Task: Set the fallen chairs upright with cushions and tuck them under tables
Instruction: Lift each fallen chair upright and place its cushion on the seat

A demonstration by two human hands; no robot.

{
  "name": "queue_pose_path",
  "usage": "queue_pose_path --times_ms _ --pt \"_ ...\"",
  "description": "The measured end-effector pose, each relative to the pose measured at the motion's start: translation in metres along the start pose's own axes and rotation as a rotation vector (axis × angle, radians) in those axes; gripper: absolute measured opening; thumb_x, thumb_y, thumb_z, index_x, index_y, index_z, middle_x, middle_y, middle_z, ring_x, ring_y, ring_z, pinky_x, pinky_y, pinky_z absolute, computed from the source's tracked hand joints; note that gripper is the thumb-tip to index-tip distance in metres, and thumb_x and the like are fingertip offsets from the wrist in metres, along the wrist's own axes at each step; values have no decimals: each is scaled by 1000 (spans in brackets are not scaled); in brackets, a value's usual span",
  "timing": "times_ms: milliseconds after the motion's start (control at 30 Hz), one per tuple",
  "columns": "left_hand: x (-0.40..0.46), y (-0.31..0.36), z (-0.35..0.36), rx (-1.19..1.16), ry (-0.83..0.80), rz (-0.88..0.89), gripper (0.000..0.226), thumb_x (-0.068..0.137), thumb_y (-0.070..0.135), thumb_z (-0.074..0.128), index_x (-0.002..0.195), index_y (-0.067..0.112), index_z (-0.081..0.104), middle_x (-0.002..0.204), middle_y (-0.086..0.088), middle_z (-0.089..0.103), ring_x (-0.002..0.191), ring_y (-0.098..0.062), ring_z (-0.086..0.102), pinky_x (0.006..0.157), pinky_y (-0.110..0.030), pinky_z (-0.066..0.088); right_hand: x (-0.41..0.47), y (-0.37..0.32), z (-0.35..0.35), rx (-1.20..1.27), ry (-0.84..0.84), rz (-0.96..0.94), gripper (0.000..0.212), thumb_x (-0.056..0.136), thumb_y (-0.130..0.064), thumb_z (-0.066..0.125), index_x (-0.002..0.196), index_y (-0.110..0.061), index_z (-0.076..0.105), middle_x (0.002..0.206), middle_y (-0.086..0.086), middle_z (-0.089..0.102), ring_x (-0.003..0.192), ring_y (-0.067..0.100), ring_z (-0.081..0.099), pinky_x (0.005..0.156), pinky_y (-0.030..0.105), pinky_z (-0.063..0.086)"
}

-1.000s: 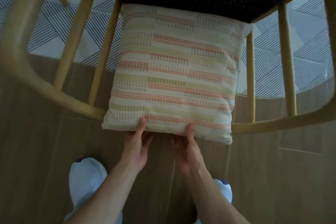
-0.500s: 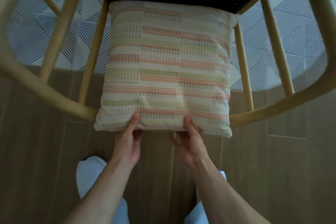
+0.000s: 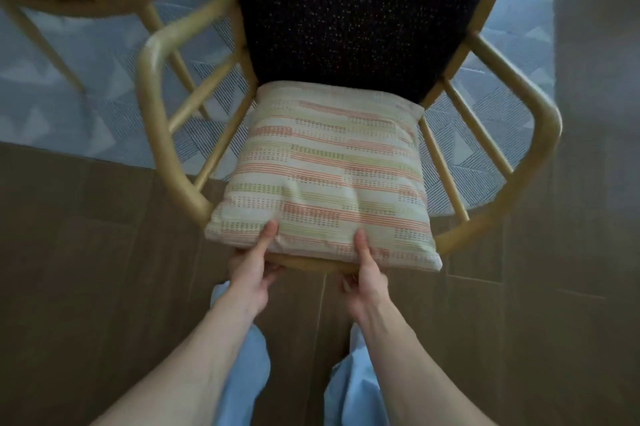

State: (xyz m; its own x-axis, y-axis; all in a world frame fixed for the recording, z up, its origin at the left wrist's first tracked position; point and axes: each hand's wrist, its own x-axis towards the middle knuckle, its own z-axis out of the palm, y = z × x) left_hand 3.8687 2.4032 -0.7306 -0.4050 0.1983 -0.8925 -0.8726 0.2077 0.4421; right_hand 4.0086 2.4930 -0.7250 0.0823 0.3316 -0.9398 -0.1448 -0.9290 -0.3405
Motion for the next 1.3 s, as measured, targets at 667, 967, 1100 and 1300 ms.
queue_pose_path --times_ms 667,967,1100,1300 --pt "-175 178 47 153 72 3 57 58 36 96 98 15 62 104 -12 72 99 -34 70 65 -57 62 -219 -113 62 -62 287 -103 58 64 -52 92 79 -17 48 85 5 62 68 18 61 44 25 43" --pt "-188 289 119 162 -72 -35 48 67 25 93 97 6 60 98 -18 70 86 -37 71 62 -58 62 -247 -202 134 -89 316 -192 62 68 -44 92 102 -5 58 100 13 65 74 25 65 46 31 48" --pt "-178 317 161 160 -50 25 43 69 24 93 84 13 54 85 -16 70 70 -35 72 48 -47 59 -237 -237 167 -35 386 -291 67 66 -42 94 112 -5 62 99 12 66 71 23 64 38 25 48" --pt "-159 358 223 188 6 120 42 69 26 93 83 9 57 88 -18 68 70 -34 71 44 -41 57 -215 -293 215 -115 456 -376 71 68 -50 87 115 -3 63 101 12 70 87 35 71 77 50 63"
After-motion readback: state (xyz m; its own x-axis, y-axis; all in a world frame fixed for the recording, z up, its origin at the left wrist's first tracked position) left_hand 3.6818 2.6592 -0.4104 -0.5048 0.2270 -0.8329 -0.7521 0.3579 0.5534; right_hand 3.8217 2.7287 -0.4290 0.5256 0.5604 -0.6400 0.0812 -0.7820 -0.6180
